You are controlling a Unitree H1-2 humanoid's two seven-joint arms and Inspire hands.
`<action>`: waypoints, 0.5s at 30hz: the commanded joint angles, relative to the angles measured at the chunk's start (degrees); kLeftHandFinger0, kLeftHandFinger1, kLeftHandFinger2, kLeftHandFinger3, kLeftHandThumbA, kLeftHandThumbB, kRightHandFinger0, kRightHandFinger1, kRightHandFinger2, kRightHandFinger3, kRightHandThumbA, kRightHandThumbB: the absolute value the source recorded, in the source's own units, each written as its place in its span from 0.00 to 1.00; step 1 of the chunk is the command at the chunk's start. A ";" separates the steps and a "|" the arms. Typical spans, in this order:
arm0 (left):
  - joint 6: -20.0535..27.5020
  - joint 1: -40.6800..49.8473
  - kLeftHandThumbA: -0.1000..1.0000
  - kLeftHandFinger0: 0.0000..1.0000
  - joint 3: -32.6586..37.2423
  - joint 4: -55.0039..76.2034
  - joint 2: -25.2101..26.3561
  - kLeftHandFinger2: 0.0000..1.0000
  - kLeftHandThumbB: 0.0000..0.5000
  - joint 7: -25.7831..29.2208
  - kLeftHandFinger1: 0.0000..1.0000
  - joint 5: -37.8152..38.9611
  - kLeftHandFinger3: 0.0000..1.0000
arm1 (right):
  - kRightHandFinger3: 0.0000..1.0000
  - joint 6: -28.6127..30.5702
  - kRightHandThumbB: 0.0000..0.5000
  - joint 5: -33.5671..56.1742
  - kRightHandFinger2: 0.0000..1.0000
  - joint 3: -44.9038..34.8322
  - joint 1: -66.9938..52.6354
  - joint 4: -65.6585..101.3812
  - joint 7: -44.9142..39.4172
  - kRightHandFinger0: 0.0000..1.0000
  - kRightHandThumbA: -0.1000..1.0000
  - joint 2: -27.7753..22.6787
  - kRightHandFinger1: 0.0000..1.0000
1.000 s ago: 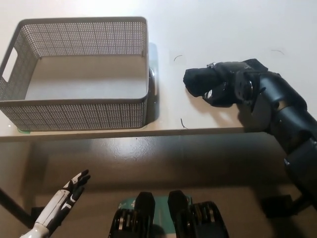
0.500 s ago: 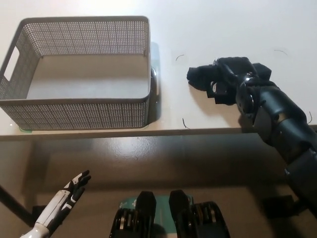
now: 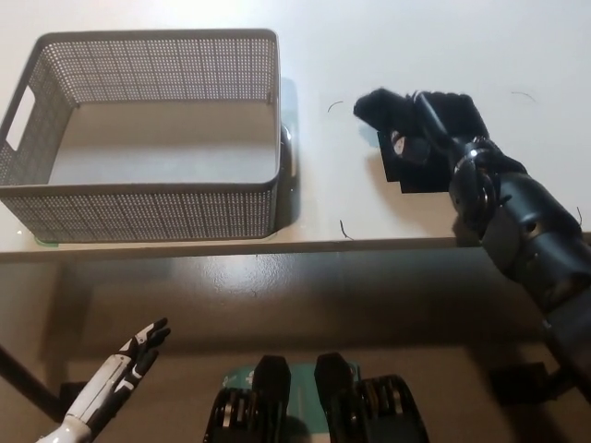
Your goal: Use the right hand to pick up the pencil case on the right hand side and put it into a grey container on the left side
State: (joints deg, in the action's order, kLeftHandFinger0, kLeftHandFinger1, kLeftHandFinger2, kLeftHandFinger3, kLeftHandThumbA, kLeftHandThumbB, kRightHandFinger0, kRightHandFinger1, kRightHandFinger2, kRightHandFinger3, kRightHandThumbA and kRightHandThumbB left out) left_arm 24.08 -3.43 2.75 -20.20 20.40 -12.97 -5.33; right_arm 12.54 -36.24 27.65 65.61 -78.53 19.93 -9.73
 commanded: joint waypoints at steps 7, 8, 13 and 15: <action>2.41 -1.18 1.00 1.00 -0.05 0.90 1.97 1.00 0.64 -0.17 1.00 -0.49 1.00 | 0.94 6.73 0.31 2.23 0.82 -5.07 8.18 15.74 4.89 0.00 0.00 -0.24 0.45; 2.50 -1.18 1.00 1.00 -0.06 0.88 1.97 1.00 0.63 -0.12 1.00 -0.57 1.00 | 0.94 6.71 0.35 2.21 0.82 -5.21 8.48 17.00 4.43 0.00 0.00 -0.09 0.45; 2.72 -1.10 1.00 1.00 0.10 0.53 2.24 1.00 0.61 -0.08 1.00 -1.20 1.00 | 0.75 4.26 0.33 1.45 0.78 -5.07 10.18 23.35 2.21 0.00 0.00 1.76 0.33; 2.76 -1.02 1.00 1.00 0.06 0.54 2.28 1.00 0.62 -0.24 1.00 -0.96 1.00 | 0.75 3.47 0.27 1.29 0.73 -4.97 11.12 25.59 1.64 0.00 0.00 3.02 0.27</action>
State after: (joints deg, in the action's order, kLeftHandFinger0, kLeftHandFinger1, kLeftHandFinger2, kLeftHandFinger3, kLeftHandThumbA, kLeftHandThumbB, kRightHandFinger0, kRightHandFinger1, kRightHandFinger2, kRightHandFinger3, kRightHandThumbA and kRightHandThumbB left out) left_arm 24.33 -3.93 2.76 -20.29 21.02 -13.04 -5.94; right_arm 15.84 -34.88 23.30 71.24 -57.69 21.84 -8.50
